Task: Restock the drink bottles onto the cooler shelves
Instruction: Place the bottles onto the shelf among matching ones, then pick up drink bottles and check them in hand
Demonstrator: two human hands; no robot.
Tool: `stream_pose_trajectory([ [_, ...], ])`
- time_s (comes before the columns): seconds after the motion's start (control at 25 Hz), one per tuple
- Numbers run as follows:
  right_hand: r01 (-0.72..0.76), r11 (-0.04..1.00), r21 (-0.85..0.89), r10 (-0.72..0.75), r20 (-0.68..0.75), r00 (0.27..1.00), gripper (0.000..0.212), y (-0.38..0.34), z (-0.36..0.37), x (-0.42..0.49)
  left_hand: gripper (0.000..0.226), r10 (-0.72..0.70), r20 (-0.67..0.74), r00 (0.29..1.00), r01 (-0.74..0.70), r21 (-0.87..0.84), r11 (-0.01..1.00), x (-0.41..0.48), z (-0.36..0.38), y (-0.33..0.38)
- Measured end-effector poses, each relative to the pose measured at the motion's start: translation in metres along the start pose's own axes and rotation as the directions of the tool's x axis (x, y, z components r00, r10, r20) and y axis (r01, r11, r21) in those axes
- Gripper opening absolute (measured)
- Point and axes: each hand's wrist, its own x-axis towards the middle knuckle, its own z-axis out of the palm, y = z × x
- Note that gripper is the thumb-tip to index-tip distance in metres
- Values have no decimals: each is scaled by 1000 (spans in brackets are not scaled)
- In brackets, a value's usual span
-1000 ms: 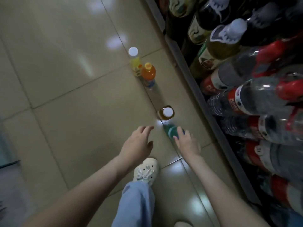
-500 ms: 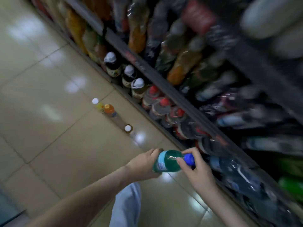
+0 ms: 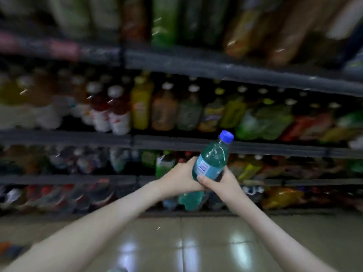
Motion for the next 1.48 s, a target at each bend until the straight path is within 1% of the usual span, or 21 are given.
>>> stream_pose_trajectory([
  [0.08, 69, 998, 10, -67, -147, 987, 41, -21, -98, -17, 70, 144, 85, 986, -154, 120, 981, 44, 19, 91],
  [0.16, 125, 992, -10, -123, -283, 951, 39, -38, -183, -31, 80, 281, 132, 951, -309, 325, 894, 82, 36, 170],
  [0.2, 152, 988, -31, -153, -346, 926, 39, -43, -222, -37, 83, 330, 116, 937, -347, 421, 838, 98, 45, 204],
  [0.28, 222, 973, -71, -229, -466, 855, 39, -50, -301, -45, 77, 458, 35, 888, -409, 514, 754, 133, 70, 274],
  [0.32, 257, 961, -99, -270, -514, 814, 39, -56, -338, -46, 72, 540, -13, 841, -456, 521, 722, 150, 81, 304],
  [0.36, 290, 948, -132, -313, -562, 766, 39, -62, -375, -44, 66, 628, -61, 776, -512, 520, 684, 168, 92, 337],
  [0.44, 369, 913, -174, -391, -636, 666, 42, -74, -442, -39, 56, 755, -170, 634, -605, 500, 620, 213, 112, 396],
  [0.48, 409, 892, -194, -425, -670, 609, 45, -79, -475, -35, 51, 790, -214, 574, -633, 495, 594, 237, 123, 425],
  [0.52, 430, 877, -216, -445, -702, 555, 46, -83, -506, -32, 48, 807, -245, 537, -646, 495, 581, 259, 134, 452],
  [0.6, 445, 851, -279, -480, -756, 445, 44, -91, -567, -26, 45, 826, -288, 484, -662, 497, 561, 300, 161, 499],
  [0.68, 455, 824, -338, -512, -787, 344, 45, -90, -632, -24, 47, 841, -318, 439, -682, 492, 542, 339, 194, 543],
  [0.76, 473, 802, -365, -521, -814, 256, 48, -84, -690, -21, 50, 849, -330, 412, -683, 505, 528, 375, 226, 573],
  [0.8, 495, 789, -363, -518, -827, 219, 49, -78, -718, -19, 52, 846, -336, 414, -669, 517, 533, 391, 242, 584],
  [0.88, 542, 765, -348, -507, -844, 173, 53, -63, -777, -9, 56, 830, -380, 409, -617, 555, 558, 429, 273, 604],
  [0.92, 566, 754, -333, -501, -849, 168, 54, -55, -804, -3, 59, 822, -410, 396, -584, 578, 570, 446, 287, 611],
  [1.0, 614, 728, -305, -508, -841, 184, 55, -40, -858, 14, 61, 803, -467, 370, -530, 603, 596, 479, 313, 629],
  [1.08, 638, 713, -290, -539, -809, 235, 56, -28, -909, 33, 60, 778, -510, 366, -498, 599, 627, 512, 343, 649],
  [1.12, 639, 716, -282, -549, -792, 266, 56, -23, -931, 43, 60, 766, -518, 379, -489, 591, 642, 524, 357, 658],
  [1.28, 636, 739, -223, -562, -725, 398, 54, -21, -1000, 84, 63, 673, -560, 484, -404, 539, 739, 562, 396, 688],
  [1.36, 633, 752, -185, -555, -696, 455, 49, -24, -1018, 100, 63, 646, -575, 502, -364, 538, 761, 574, 402, 694],
  [1.48, 624, 763, -168, -565, -641, 519, 39, -25, -1028, 108, 61, 642, -579, 503, -377, 521, 766, 583, 408, 704],
])
